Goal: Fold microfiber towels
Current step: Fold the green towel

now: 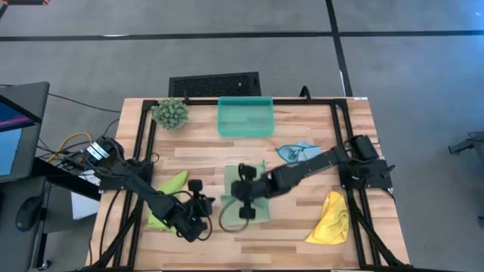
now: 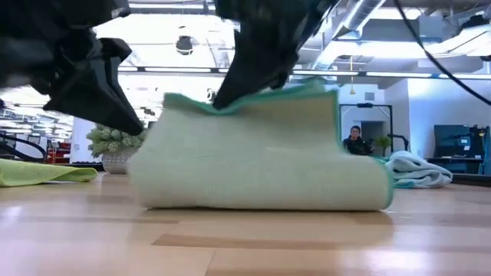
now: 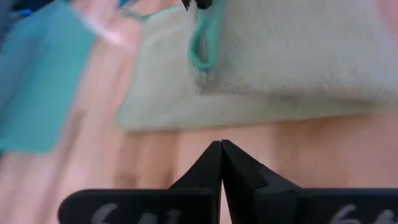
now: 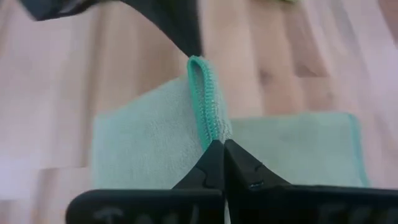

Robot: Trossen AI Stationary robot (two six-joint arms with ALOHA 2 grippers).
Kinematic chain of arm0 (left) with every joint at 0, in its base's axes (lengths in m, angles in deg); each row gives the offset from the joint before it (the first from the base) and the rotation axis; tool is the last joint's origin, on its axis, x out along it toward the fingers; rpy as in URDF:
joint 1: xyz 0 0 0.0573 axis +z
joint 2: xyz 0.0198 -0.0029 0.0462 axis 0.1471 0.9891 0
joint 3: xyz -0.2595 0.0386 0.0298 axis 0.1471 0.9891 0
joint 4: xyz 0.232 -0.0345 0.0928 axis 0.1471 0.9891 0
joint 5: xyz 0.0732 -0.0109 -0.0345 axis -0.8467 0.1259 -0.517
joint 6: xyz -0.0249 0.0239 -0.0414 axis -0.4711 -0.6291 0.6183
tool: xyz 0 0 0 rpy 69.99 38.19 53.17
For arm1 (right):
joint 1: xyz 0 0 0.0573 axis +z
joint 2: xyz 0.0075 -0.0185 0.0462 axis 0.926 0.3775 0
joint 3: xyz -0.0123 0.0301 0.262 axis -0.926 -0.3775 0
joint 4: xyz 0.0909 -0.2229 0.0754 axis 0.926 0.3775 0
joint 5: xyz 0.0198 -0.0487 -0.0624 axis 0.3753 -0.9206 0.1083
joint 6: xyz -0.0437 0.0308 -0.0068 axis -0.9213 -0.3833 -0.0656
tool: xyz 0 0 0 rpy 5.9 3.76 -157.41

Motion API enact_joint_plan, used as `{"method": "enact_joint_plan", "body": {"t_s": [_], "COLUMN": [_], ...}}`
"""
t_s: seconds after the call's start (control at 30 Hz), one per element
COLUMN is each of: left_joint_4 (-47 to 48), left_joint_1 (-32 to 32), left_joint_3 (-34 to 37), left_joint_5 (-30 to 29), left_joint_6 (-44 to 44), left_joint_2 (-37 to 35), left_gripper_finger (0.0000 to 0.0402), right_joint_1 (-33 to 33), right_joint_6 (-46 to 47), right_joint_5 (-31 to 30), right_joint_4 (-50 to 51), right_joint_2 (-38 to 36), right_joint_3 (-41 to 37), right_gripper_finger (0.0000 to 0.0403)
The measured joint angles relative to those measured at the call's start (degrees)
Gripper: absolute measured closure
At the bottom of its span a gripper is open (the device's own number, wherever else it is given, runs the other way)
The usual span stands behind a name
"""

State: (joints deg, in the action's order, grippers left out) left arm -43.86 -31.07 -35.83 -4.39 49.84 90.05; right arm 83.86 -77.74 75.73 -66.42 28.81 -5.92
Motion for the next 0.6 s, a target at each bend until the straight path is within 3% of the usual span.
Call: {"method": "enact_joint_plan", "body": {"t_s": [0.23, 0.6], "left_joint_4": [6.57, 5.91], "left_joint_1": [0.6, 1.01], "left_joint_3": [0.07, 0.07], "left_joint_5": [-5.03, -5.29], "left_joint_6": [2.1, 1.36], "left_joint_2": [0.07, 0.07], "left_gripper_finger": [0.0401, 0.0401], "right_joint_1": [-6.06, -10.16], "right_joint_6": [-2.25, -4.9], "right_joint_5": [0.19, 1.78], "right_joint_4": [1.25, -0.69], "right_joint_2": [0.0, 0.02], "right_joint_3": [-0.09, -3.19], "right_gripper_finger": [0.039, 0.039]}}
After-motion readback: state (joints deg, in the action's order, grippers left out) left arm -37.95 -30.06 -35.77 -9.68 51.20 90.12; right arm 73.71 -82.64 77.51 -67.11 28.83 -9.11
